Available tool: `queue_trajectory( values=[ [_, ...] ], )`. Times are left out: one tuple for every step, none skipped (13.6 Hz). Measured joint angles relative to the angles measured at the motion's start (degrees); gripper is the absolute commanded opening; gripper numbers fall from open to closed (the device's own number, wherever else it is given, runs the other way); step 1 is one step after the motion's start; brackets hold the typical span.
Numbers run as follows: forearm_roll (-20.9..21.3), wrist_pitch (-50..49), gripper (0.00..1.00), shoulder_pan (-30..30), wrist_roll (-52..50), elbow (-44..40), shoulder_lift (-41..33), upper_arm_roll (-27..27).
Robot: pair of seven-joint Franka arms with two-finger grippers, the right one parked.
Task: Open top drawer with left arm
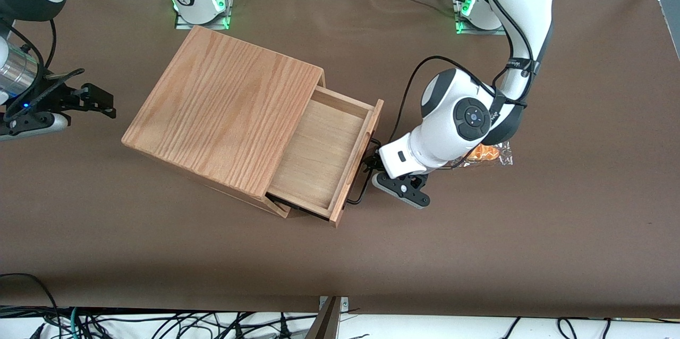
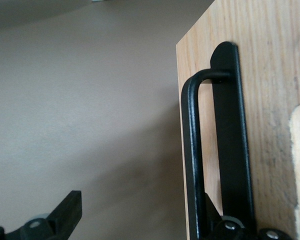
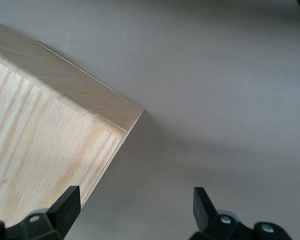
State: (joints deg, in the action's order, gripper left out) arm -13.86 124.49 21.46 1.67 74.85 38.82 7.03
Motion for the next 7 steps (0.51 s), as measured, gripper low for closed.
queue_trajectory(
  values=[
    [0.00, -0.24, 1.00, -0.38, 0.31, -0.02, 0.00, 0.01],
    [0.00, -0.42, 1.00, -0.59, 0.55, -0.05, 0.00, 0.01],
    [-0.02, -0.52, 1.00, -0.65, 0.62, -0.07, 0.00, 0.03],
    [-0.02, -0.55, 1.00, -0.66, 0.62, -0.08, 0.00, 0.05],
    [-0.02, -0.61, 1.00, -0.77, 0.67, -0.09, -0.01, 0.19],
    [-0.05, -0.77, 1.00, -1.09, 0.79, -0.11, 0.00, 0.58],
    [-0.32, -0.98, 1.00, -1.45, 0.91, -0.15, -0.02, 0.98]
  ],
)
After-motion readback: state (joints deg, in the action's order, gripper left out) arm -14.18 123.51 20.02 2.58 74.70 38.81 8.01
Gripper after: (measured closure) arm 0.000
